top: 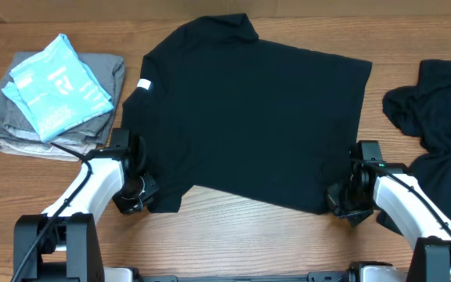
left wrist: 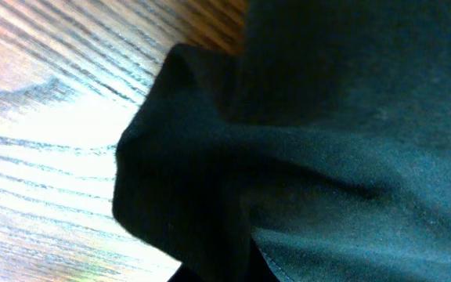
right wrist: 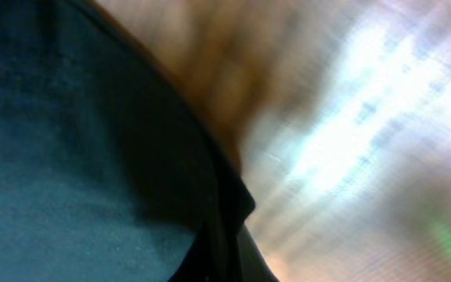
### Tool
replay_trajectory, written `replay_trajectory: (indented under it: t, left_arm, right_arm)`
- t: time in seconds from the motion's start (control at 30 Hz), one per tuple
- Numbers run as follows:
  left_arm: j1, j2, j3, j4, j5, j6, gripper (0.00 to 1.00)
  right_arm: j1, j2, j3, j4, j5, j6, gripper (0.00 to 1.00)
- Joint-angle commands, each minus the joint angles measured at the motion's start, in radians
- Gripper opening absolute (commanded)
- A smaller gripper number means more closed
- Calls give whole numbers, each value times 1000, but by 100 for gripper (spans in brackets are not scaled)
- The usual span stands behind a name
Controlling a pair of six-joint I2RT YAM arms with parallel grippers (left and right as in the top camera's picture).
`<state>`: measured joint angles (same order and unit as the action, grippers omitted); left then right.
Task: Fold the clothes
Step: 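Grasp the lower left and lower right hem corners with both grippers, then fold the bottom hem up toward the collar with both grippers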
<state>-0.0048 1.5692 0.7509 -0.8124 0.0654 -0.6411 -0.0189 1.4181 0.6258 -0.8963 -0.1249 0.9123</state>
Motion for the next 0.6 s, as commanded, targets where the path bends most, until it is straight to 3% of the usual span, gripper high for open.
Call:
replay_trajectory:
  t: [0.0,0.23,0.57]
  left_arm:
    - [5,33,-15,-35,4,83,4]
    - [4,-68,5,-190,6,106,4]
    - [4,-346,29,-335,90,106,4]
  right_arm:
    - [-5,0,46,-82,45,-3,4]
    - [-11,-15,161,-292,109,-3,4]
    - [-11,-124,169,-411,36,-61,4]
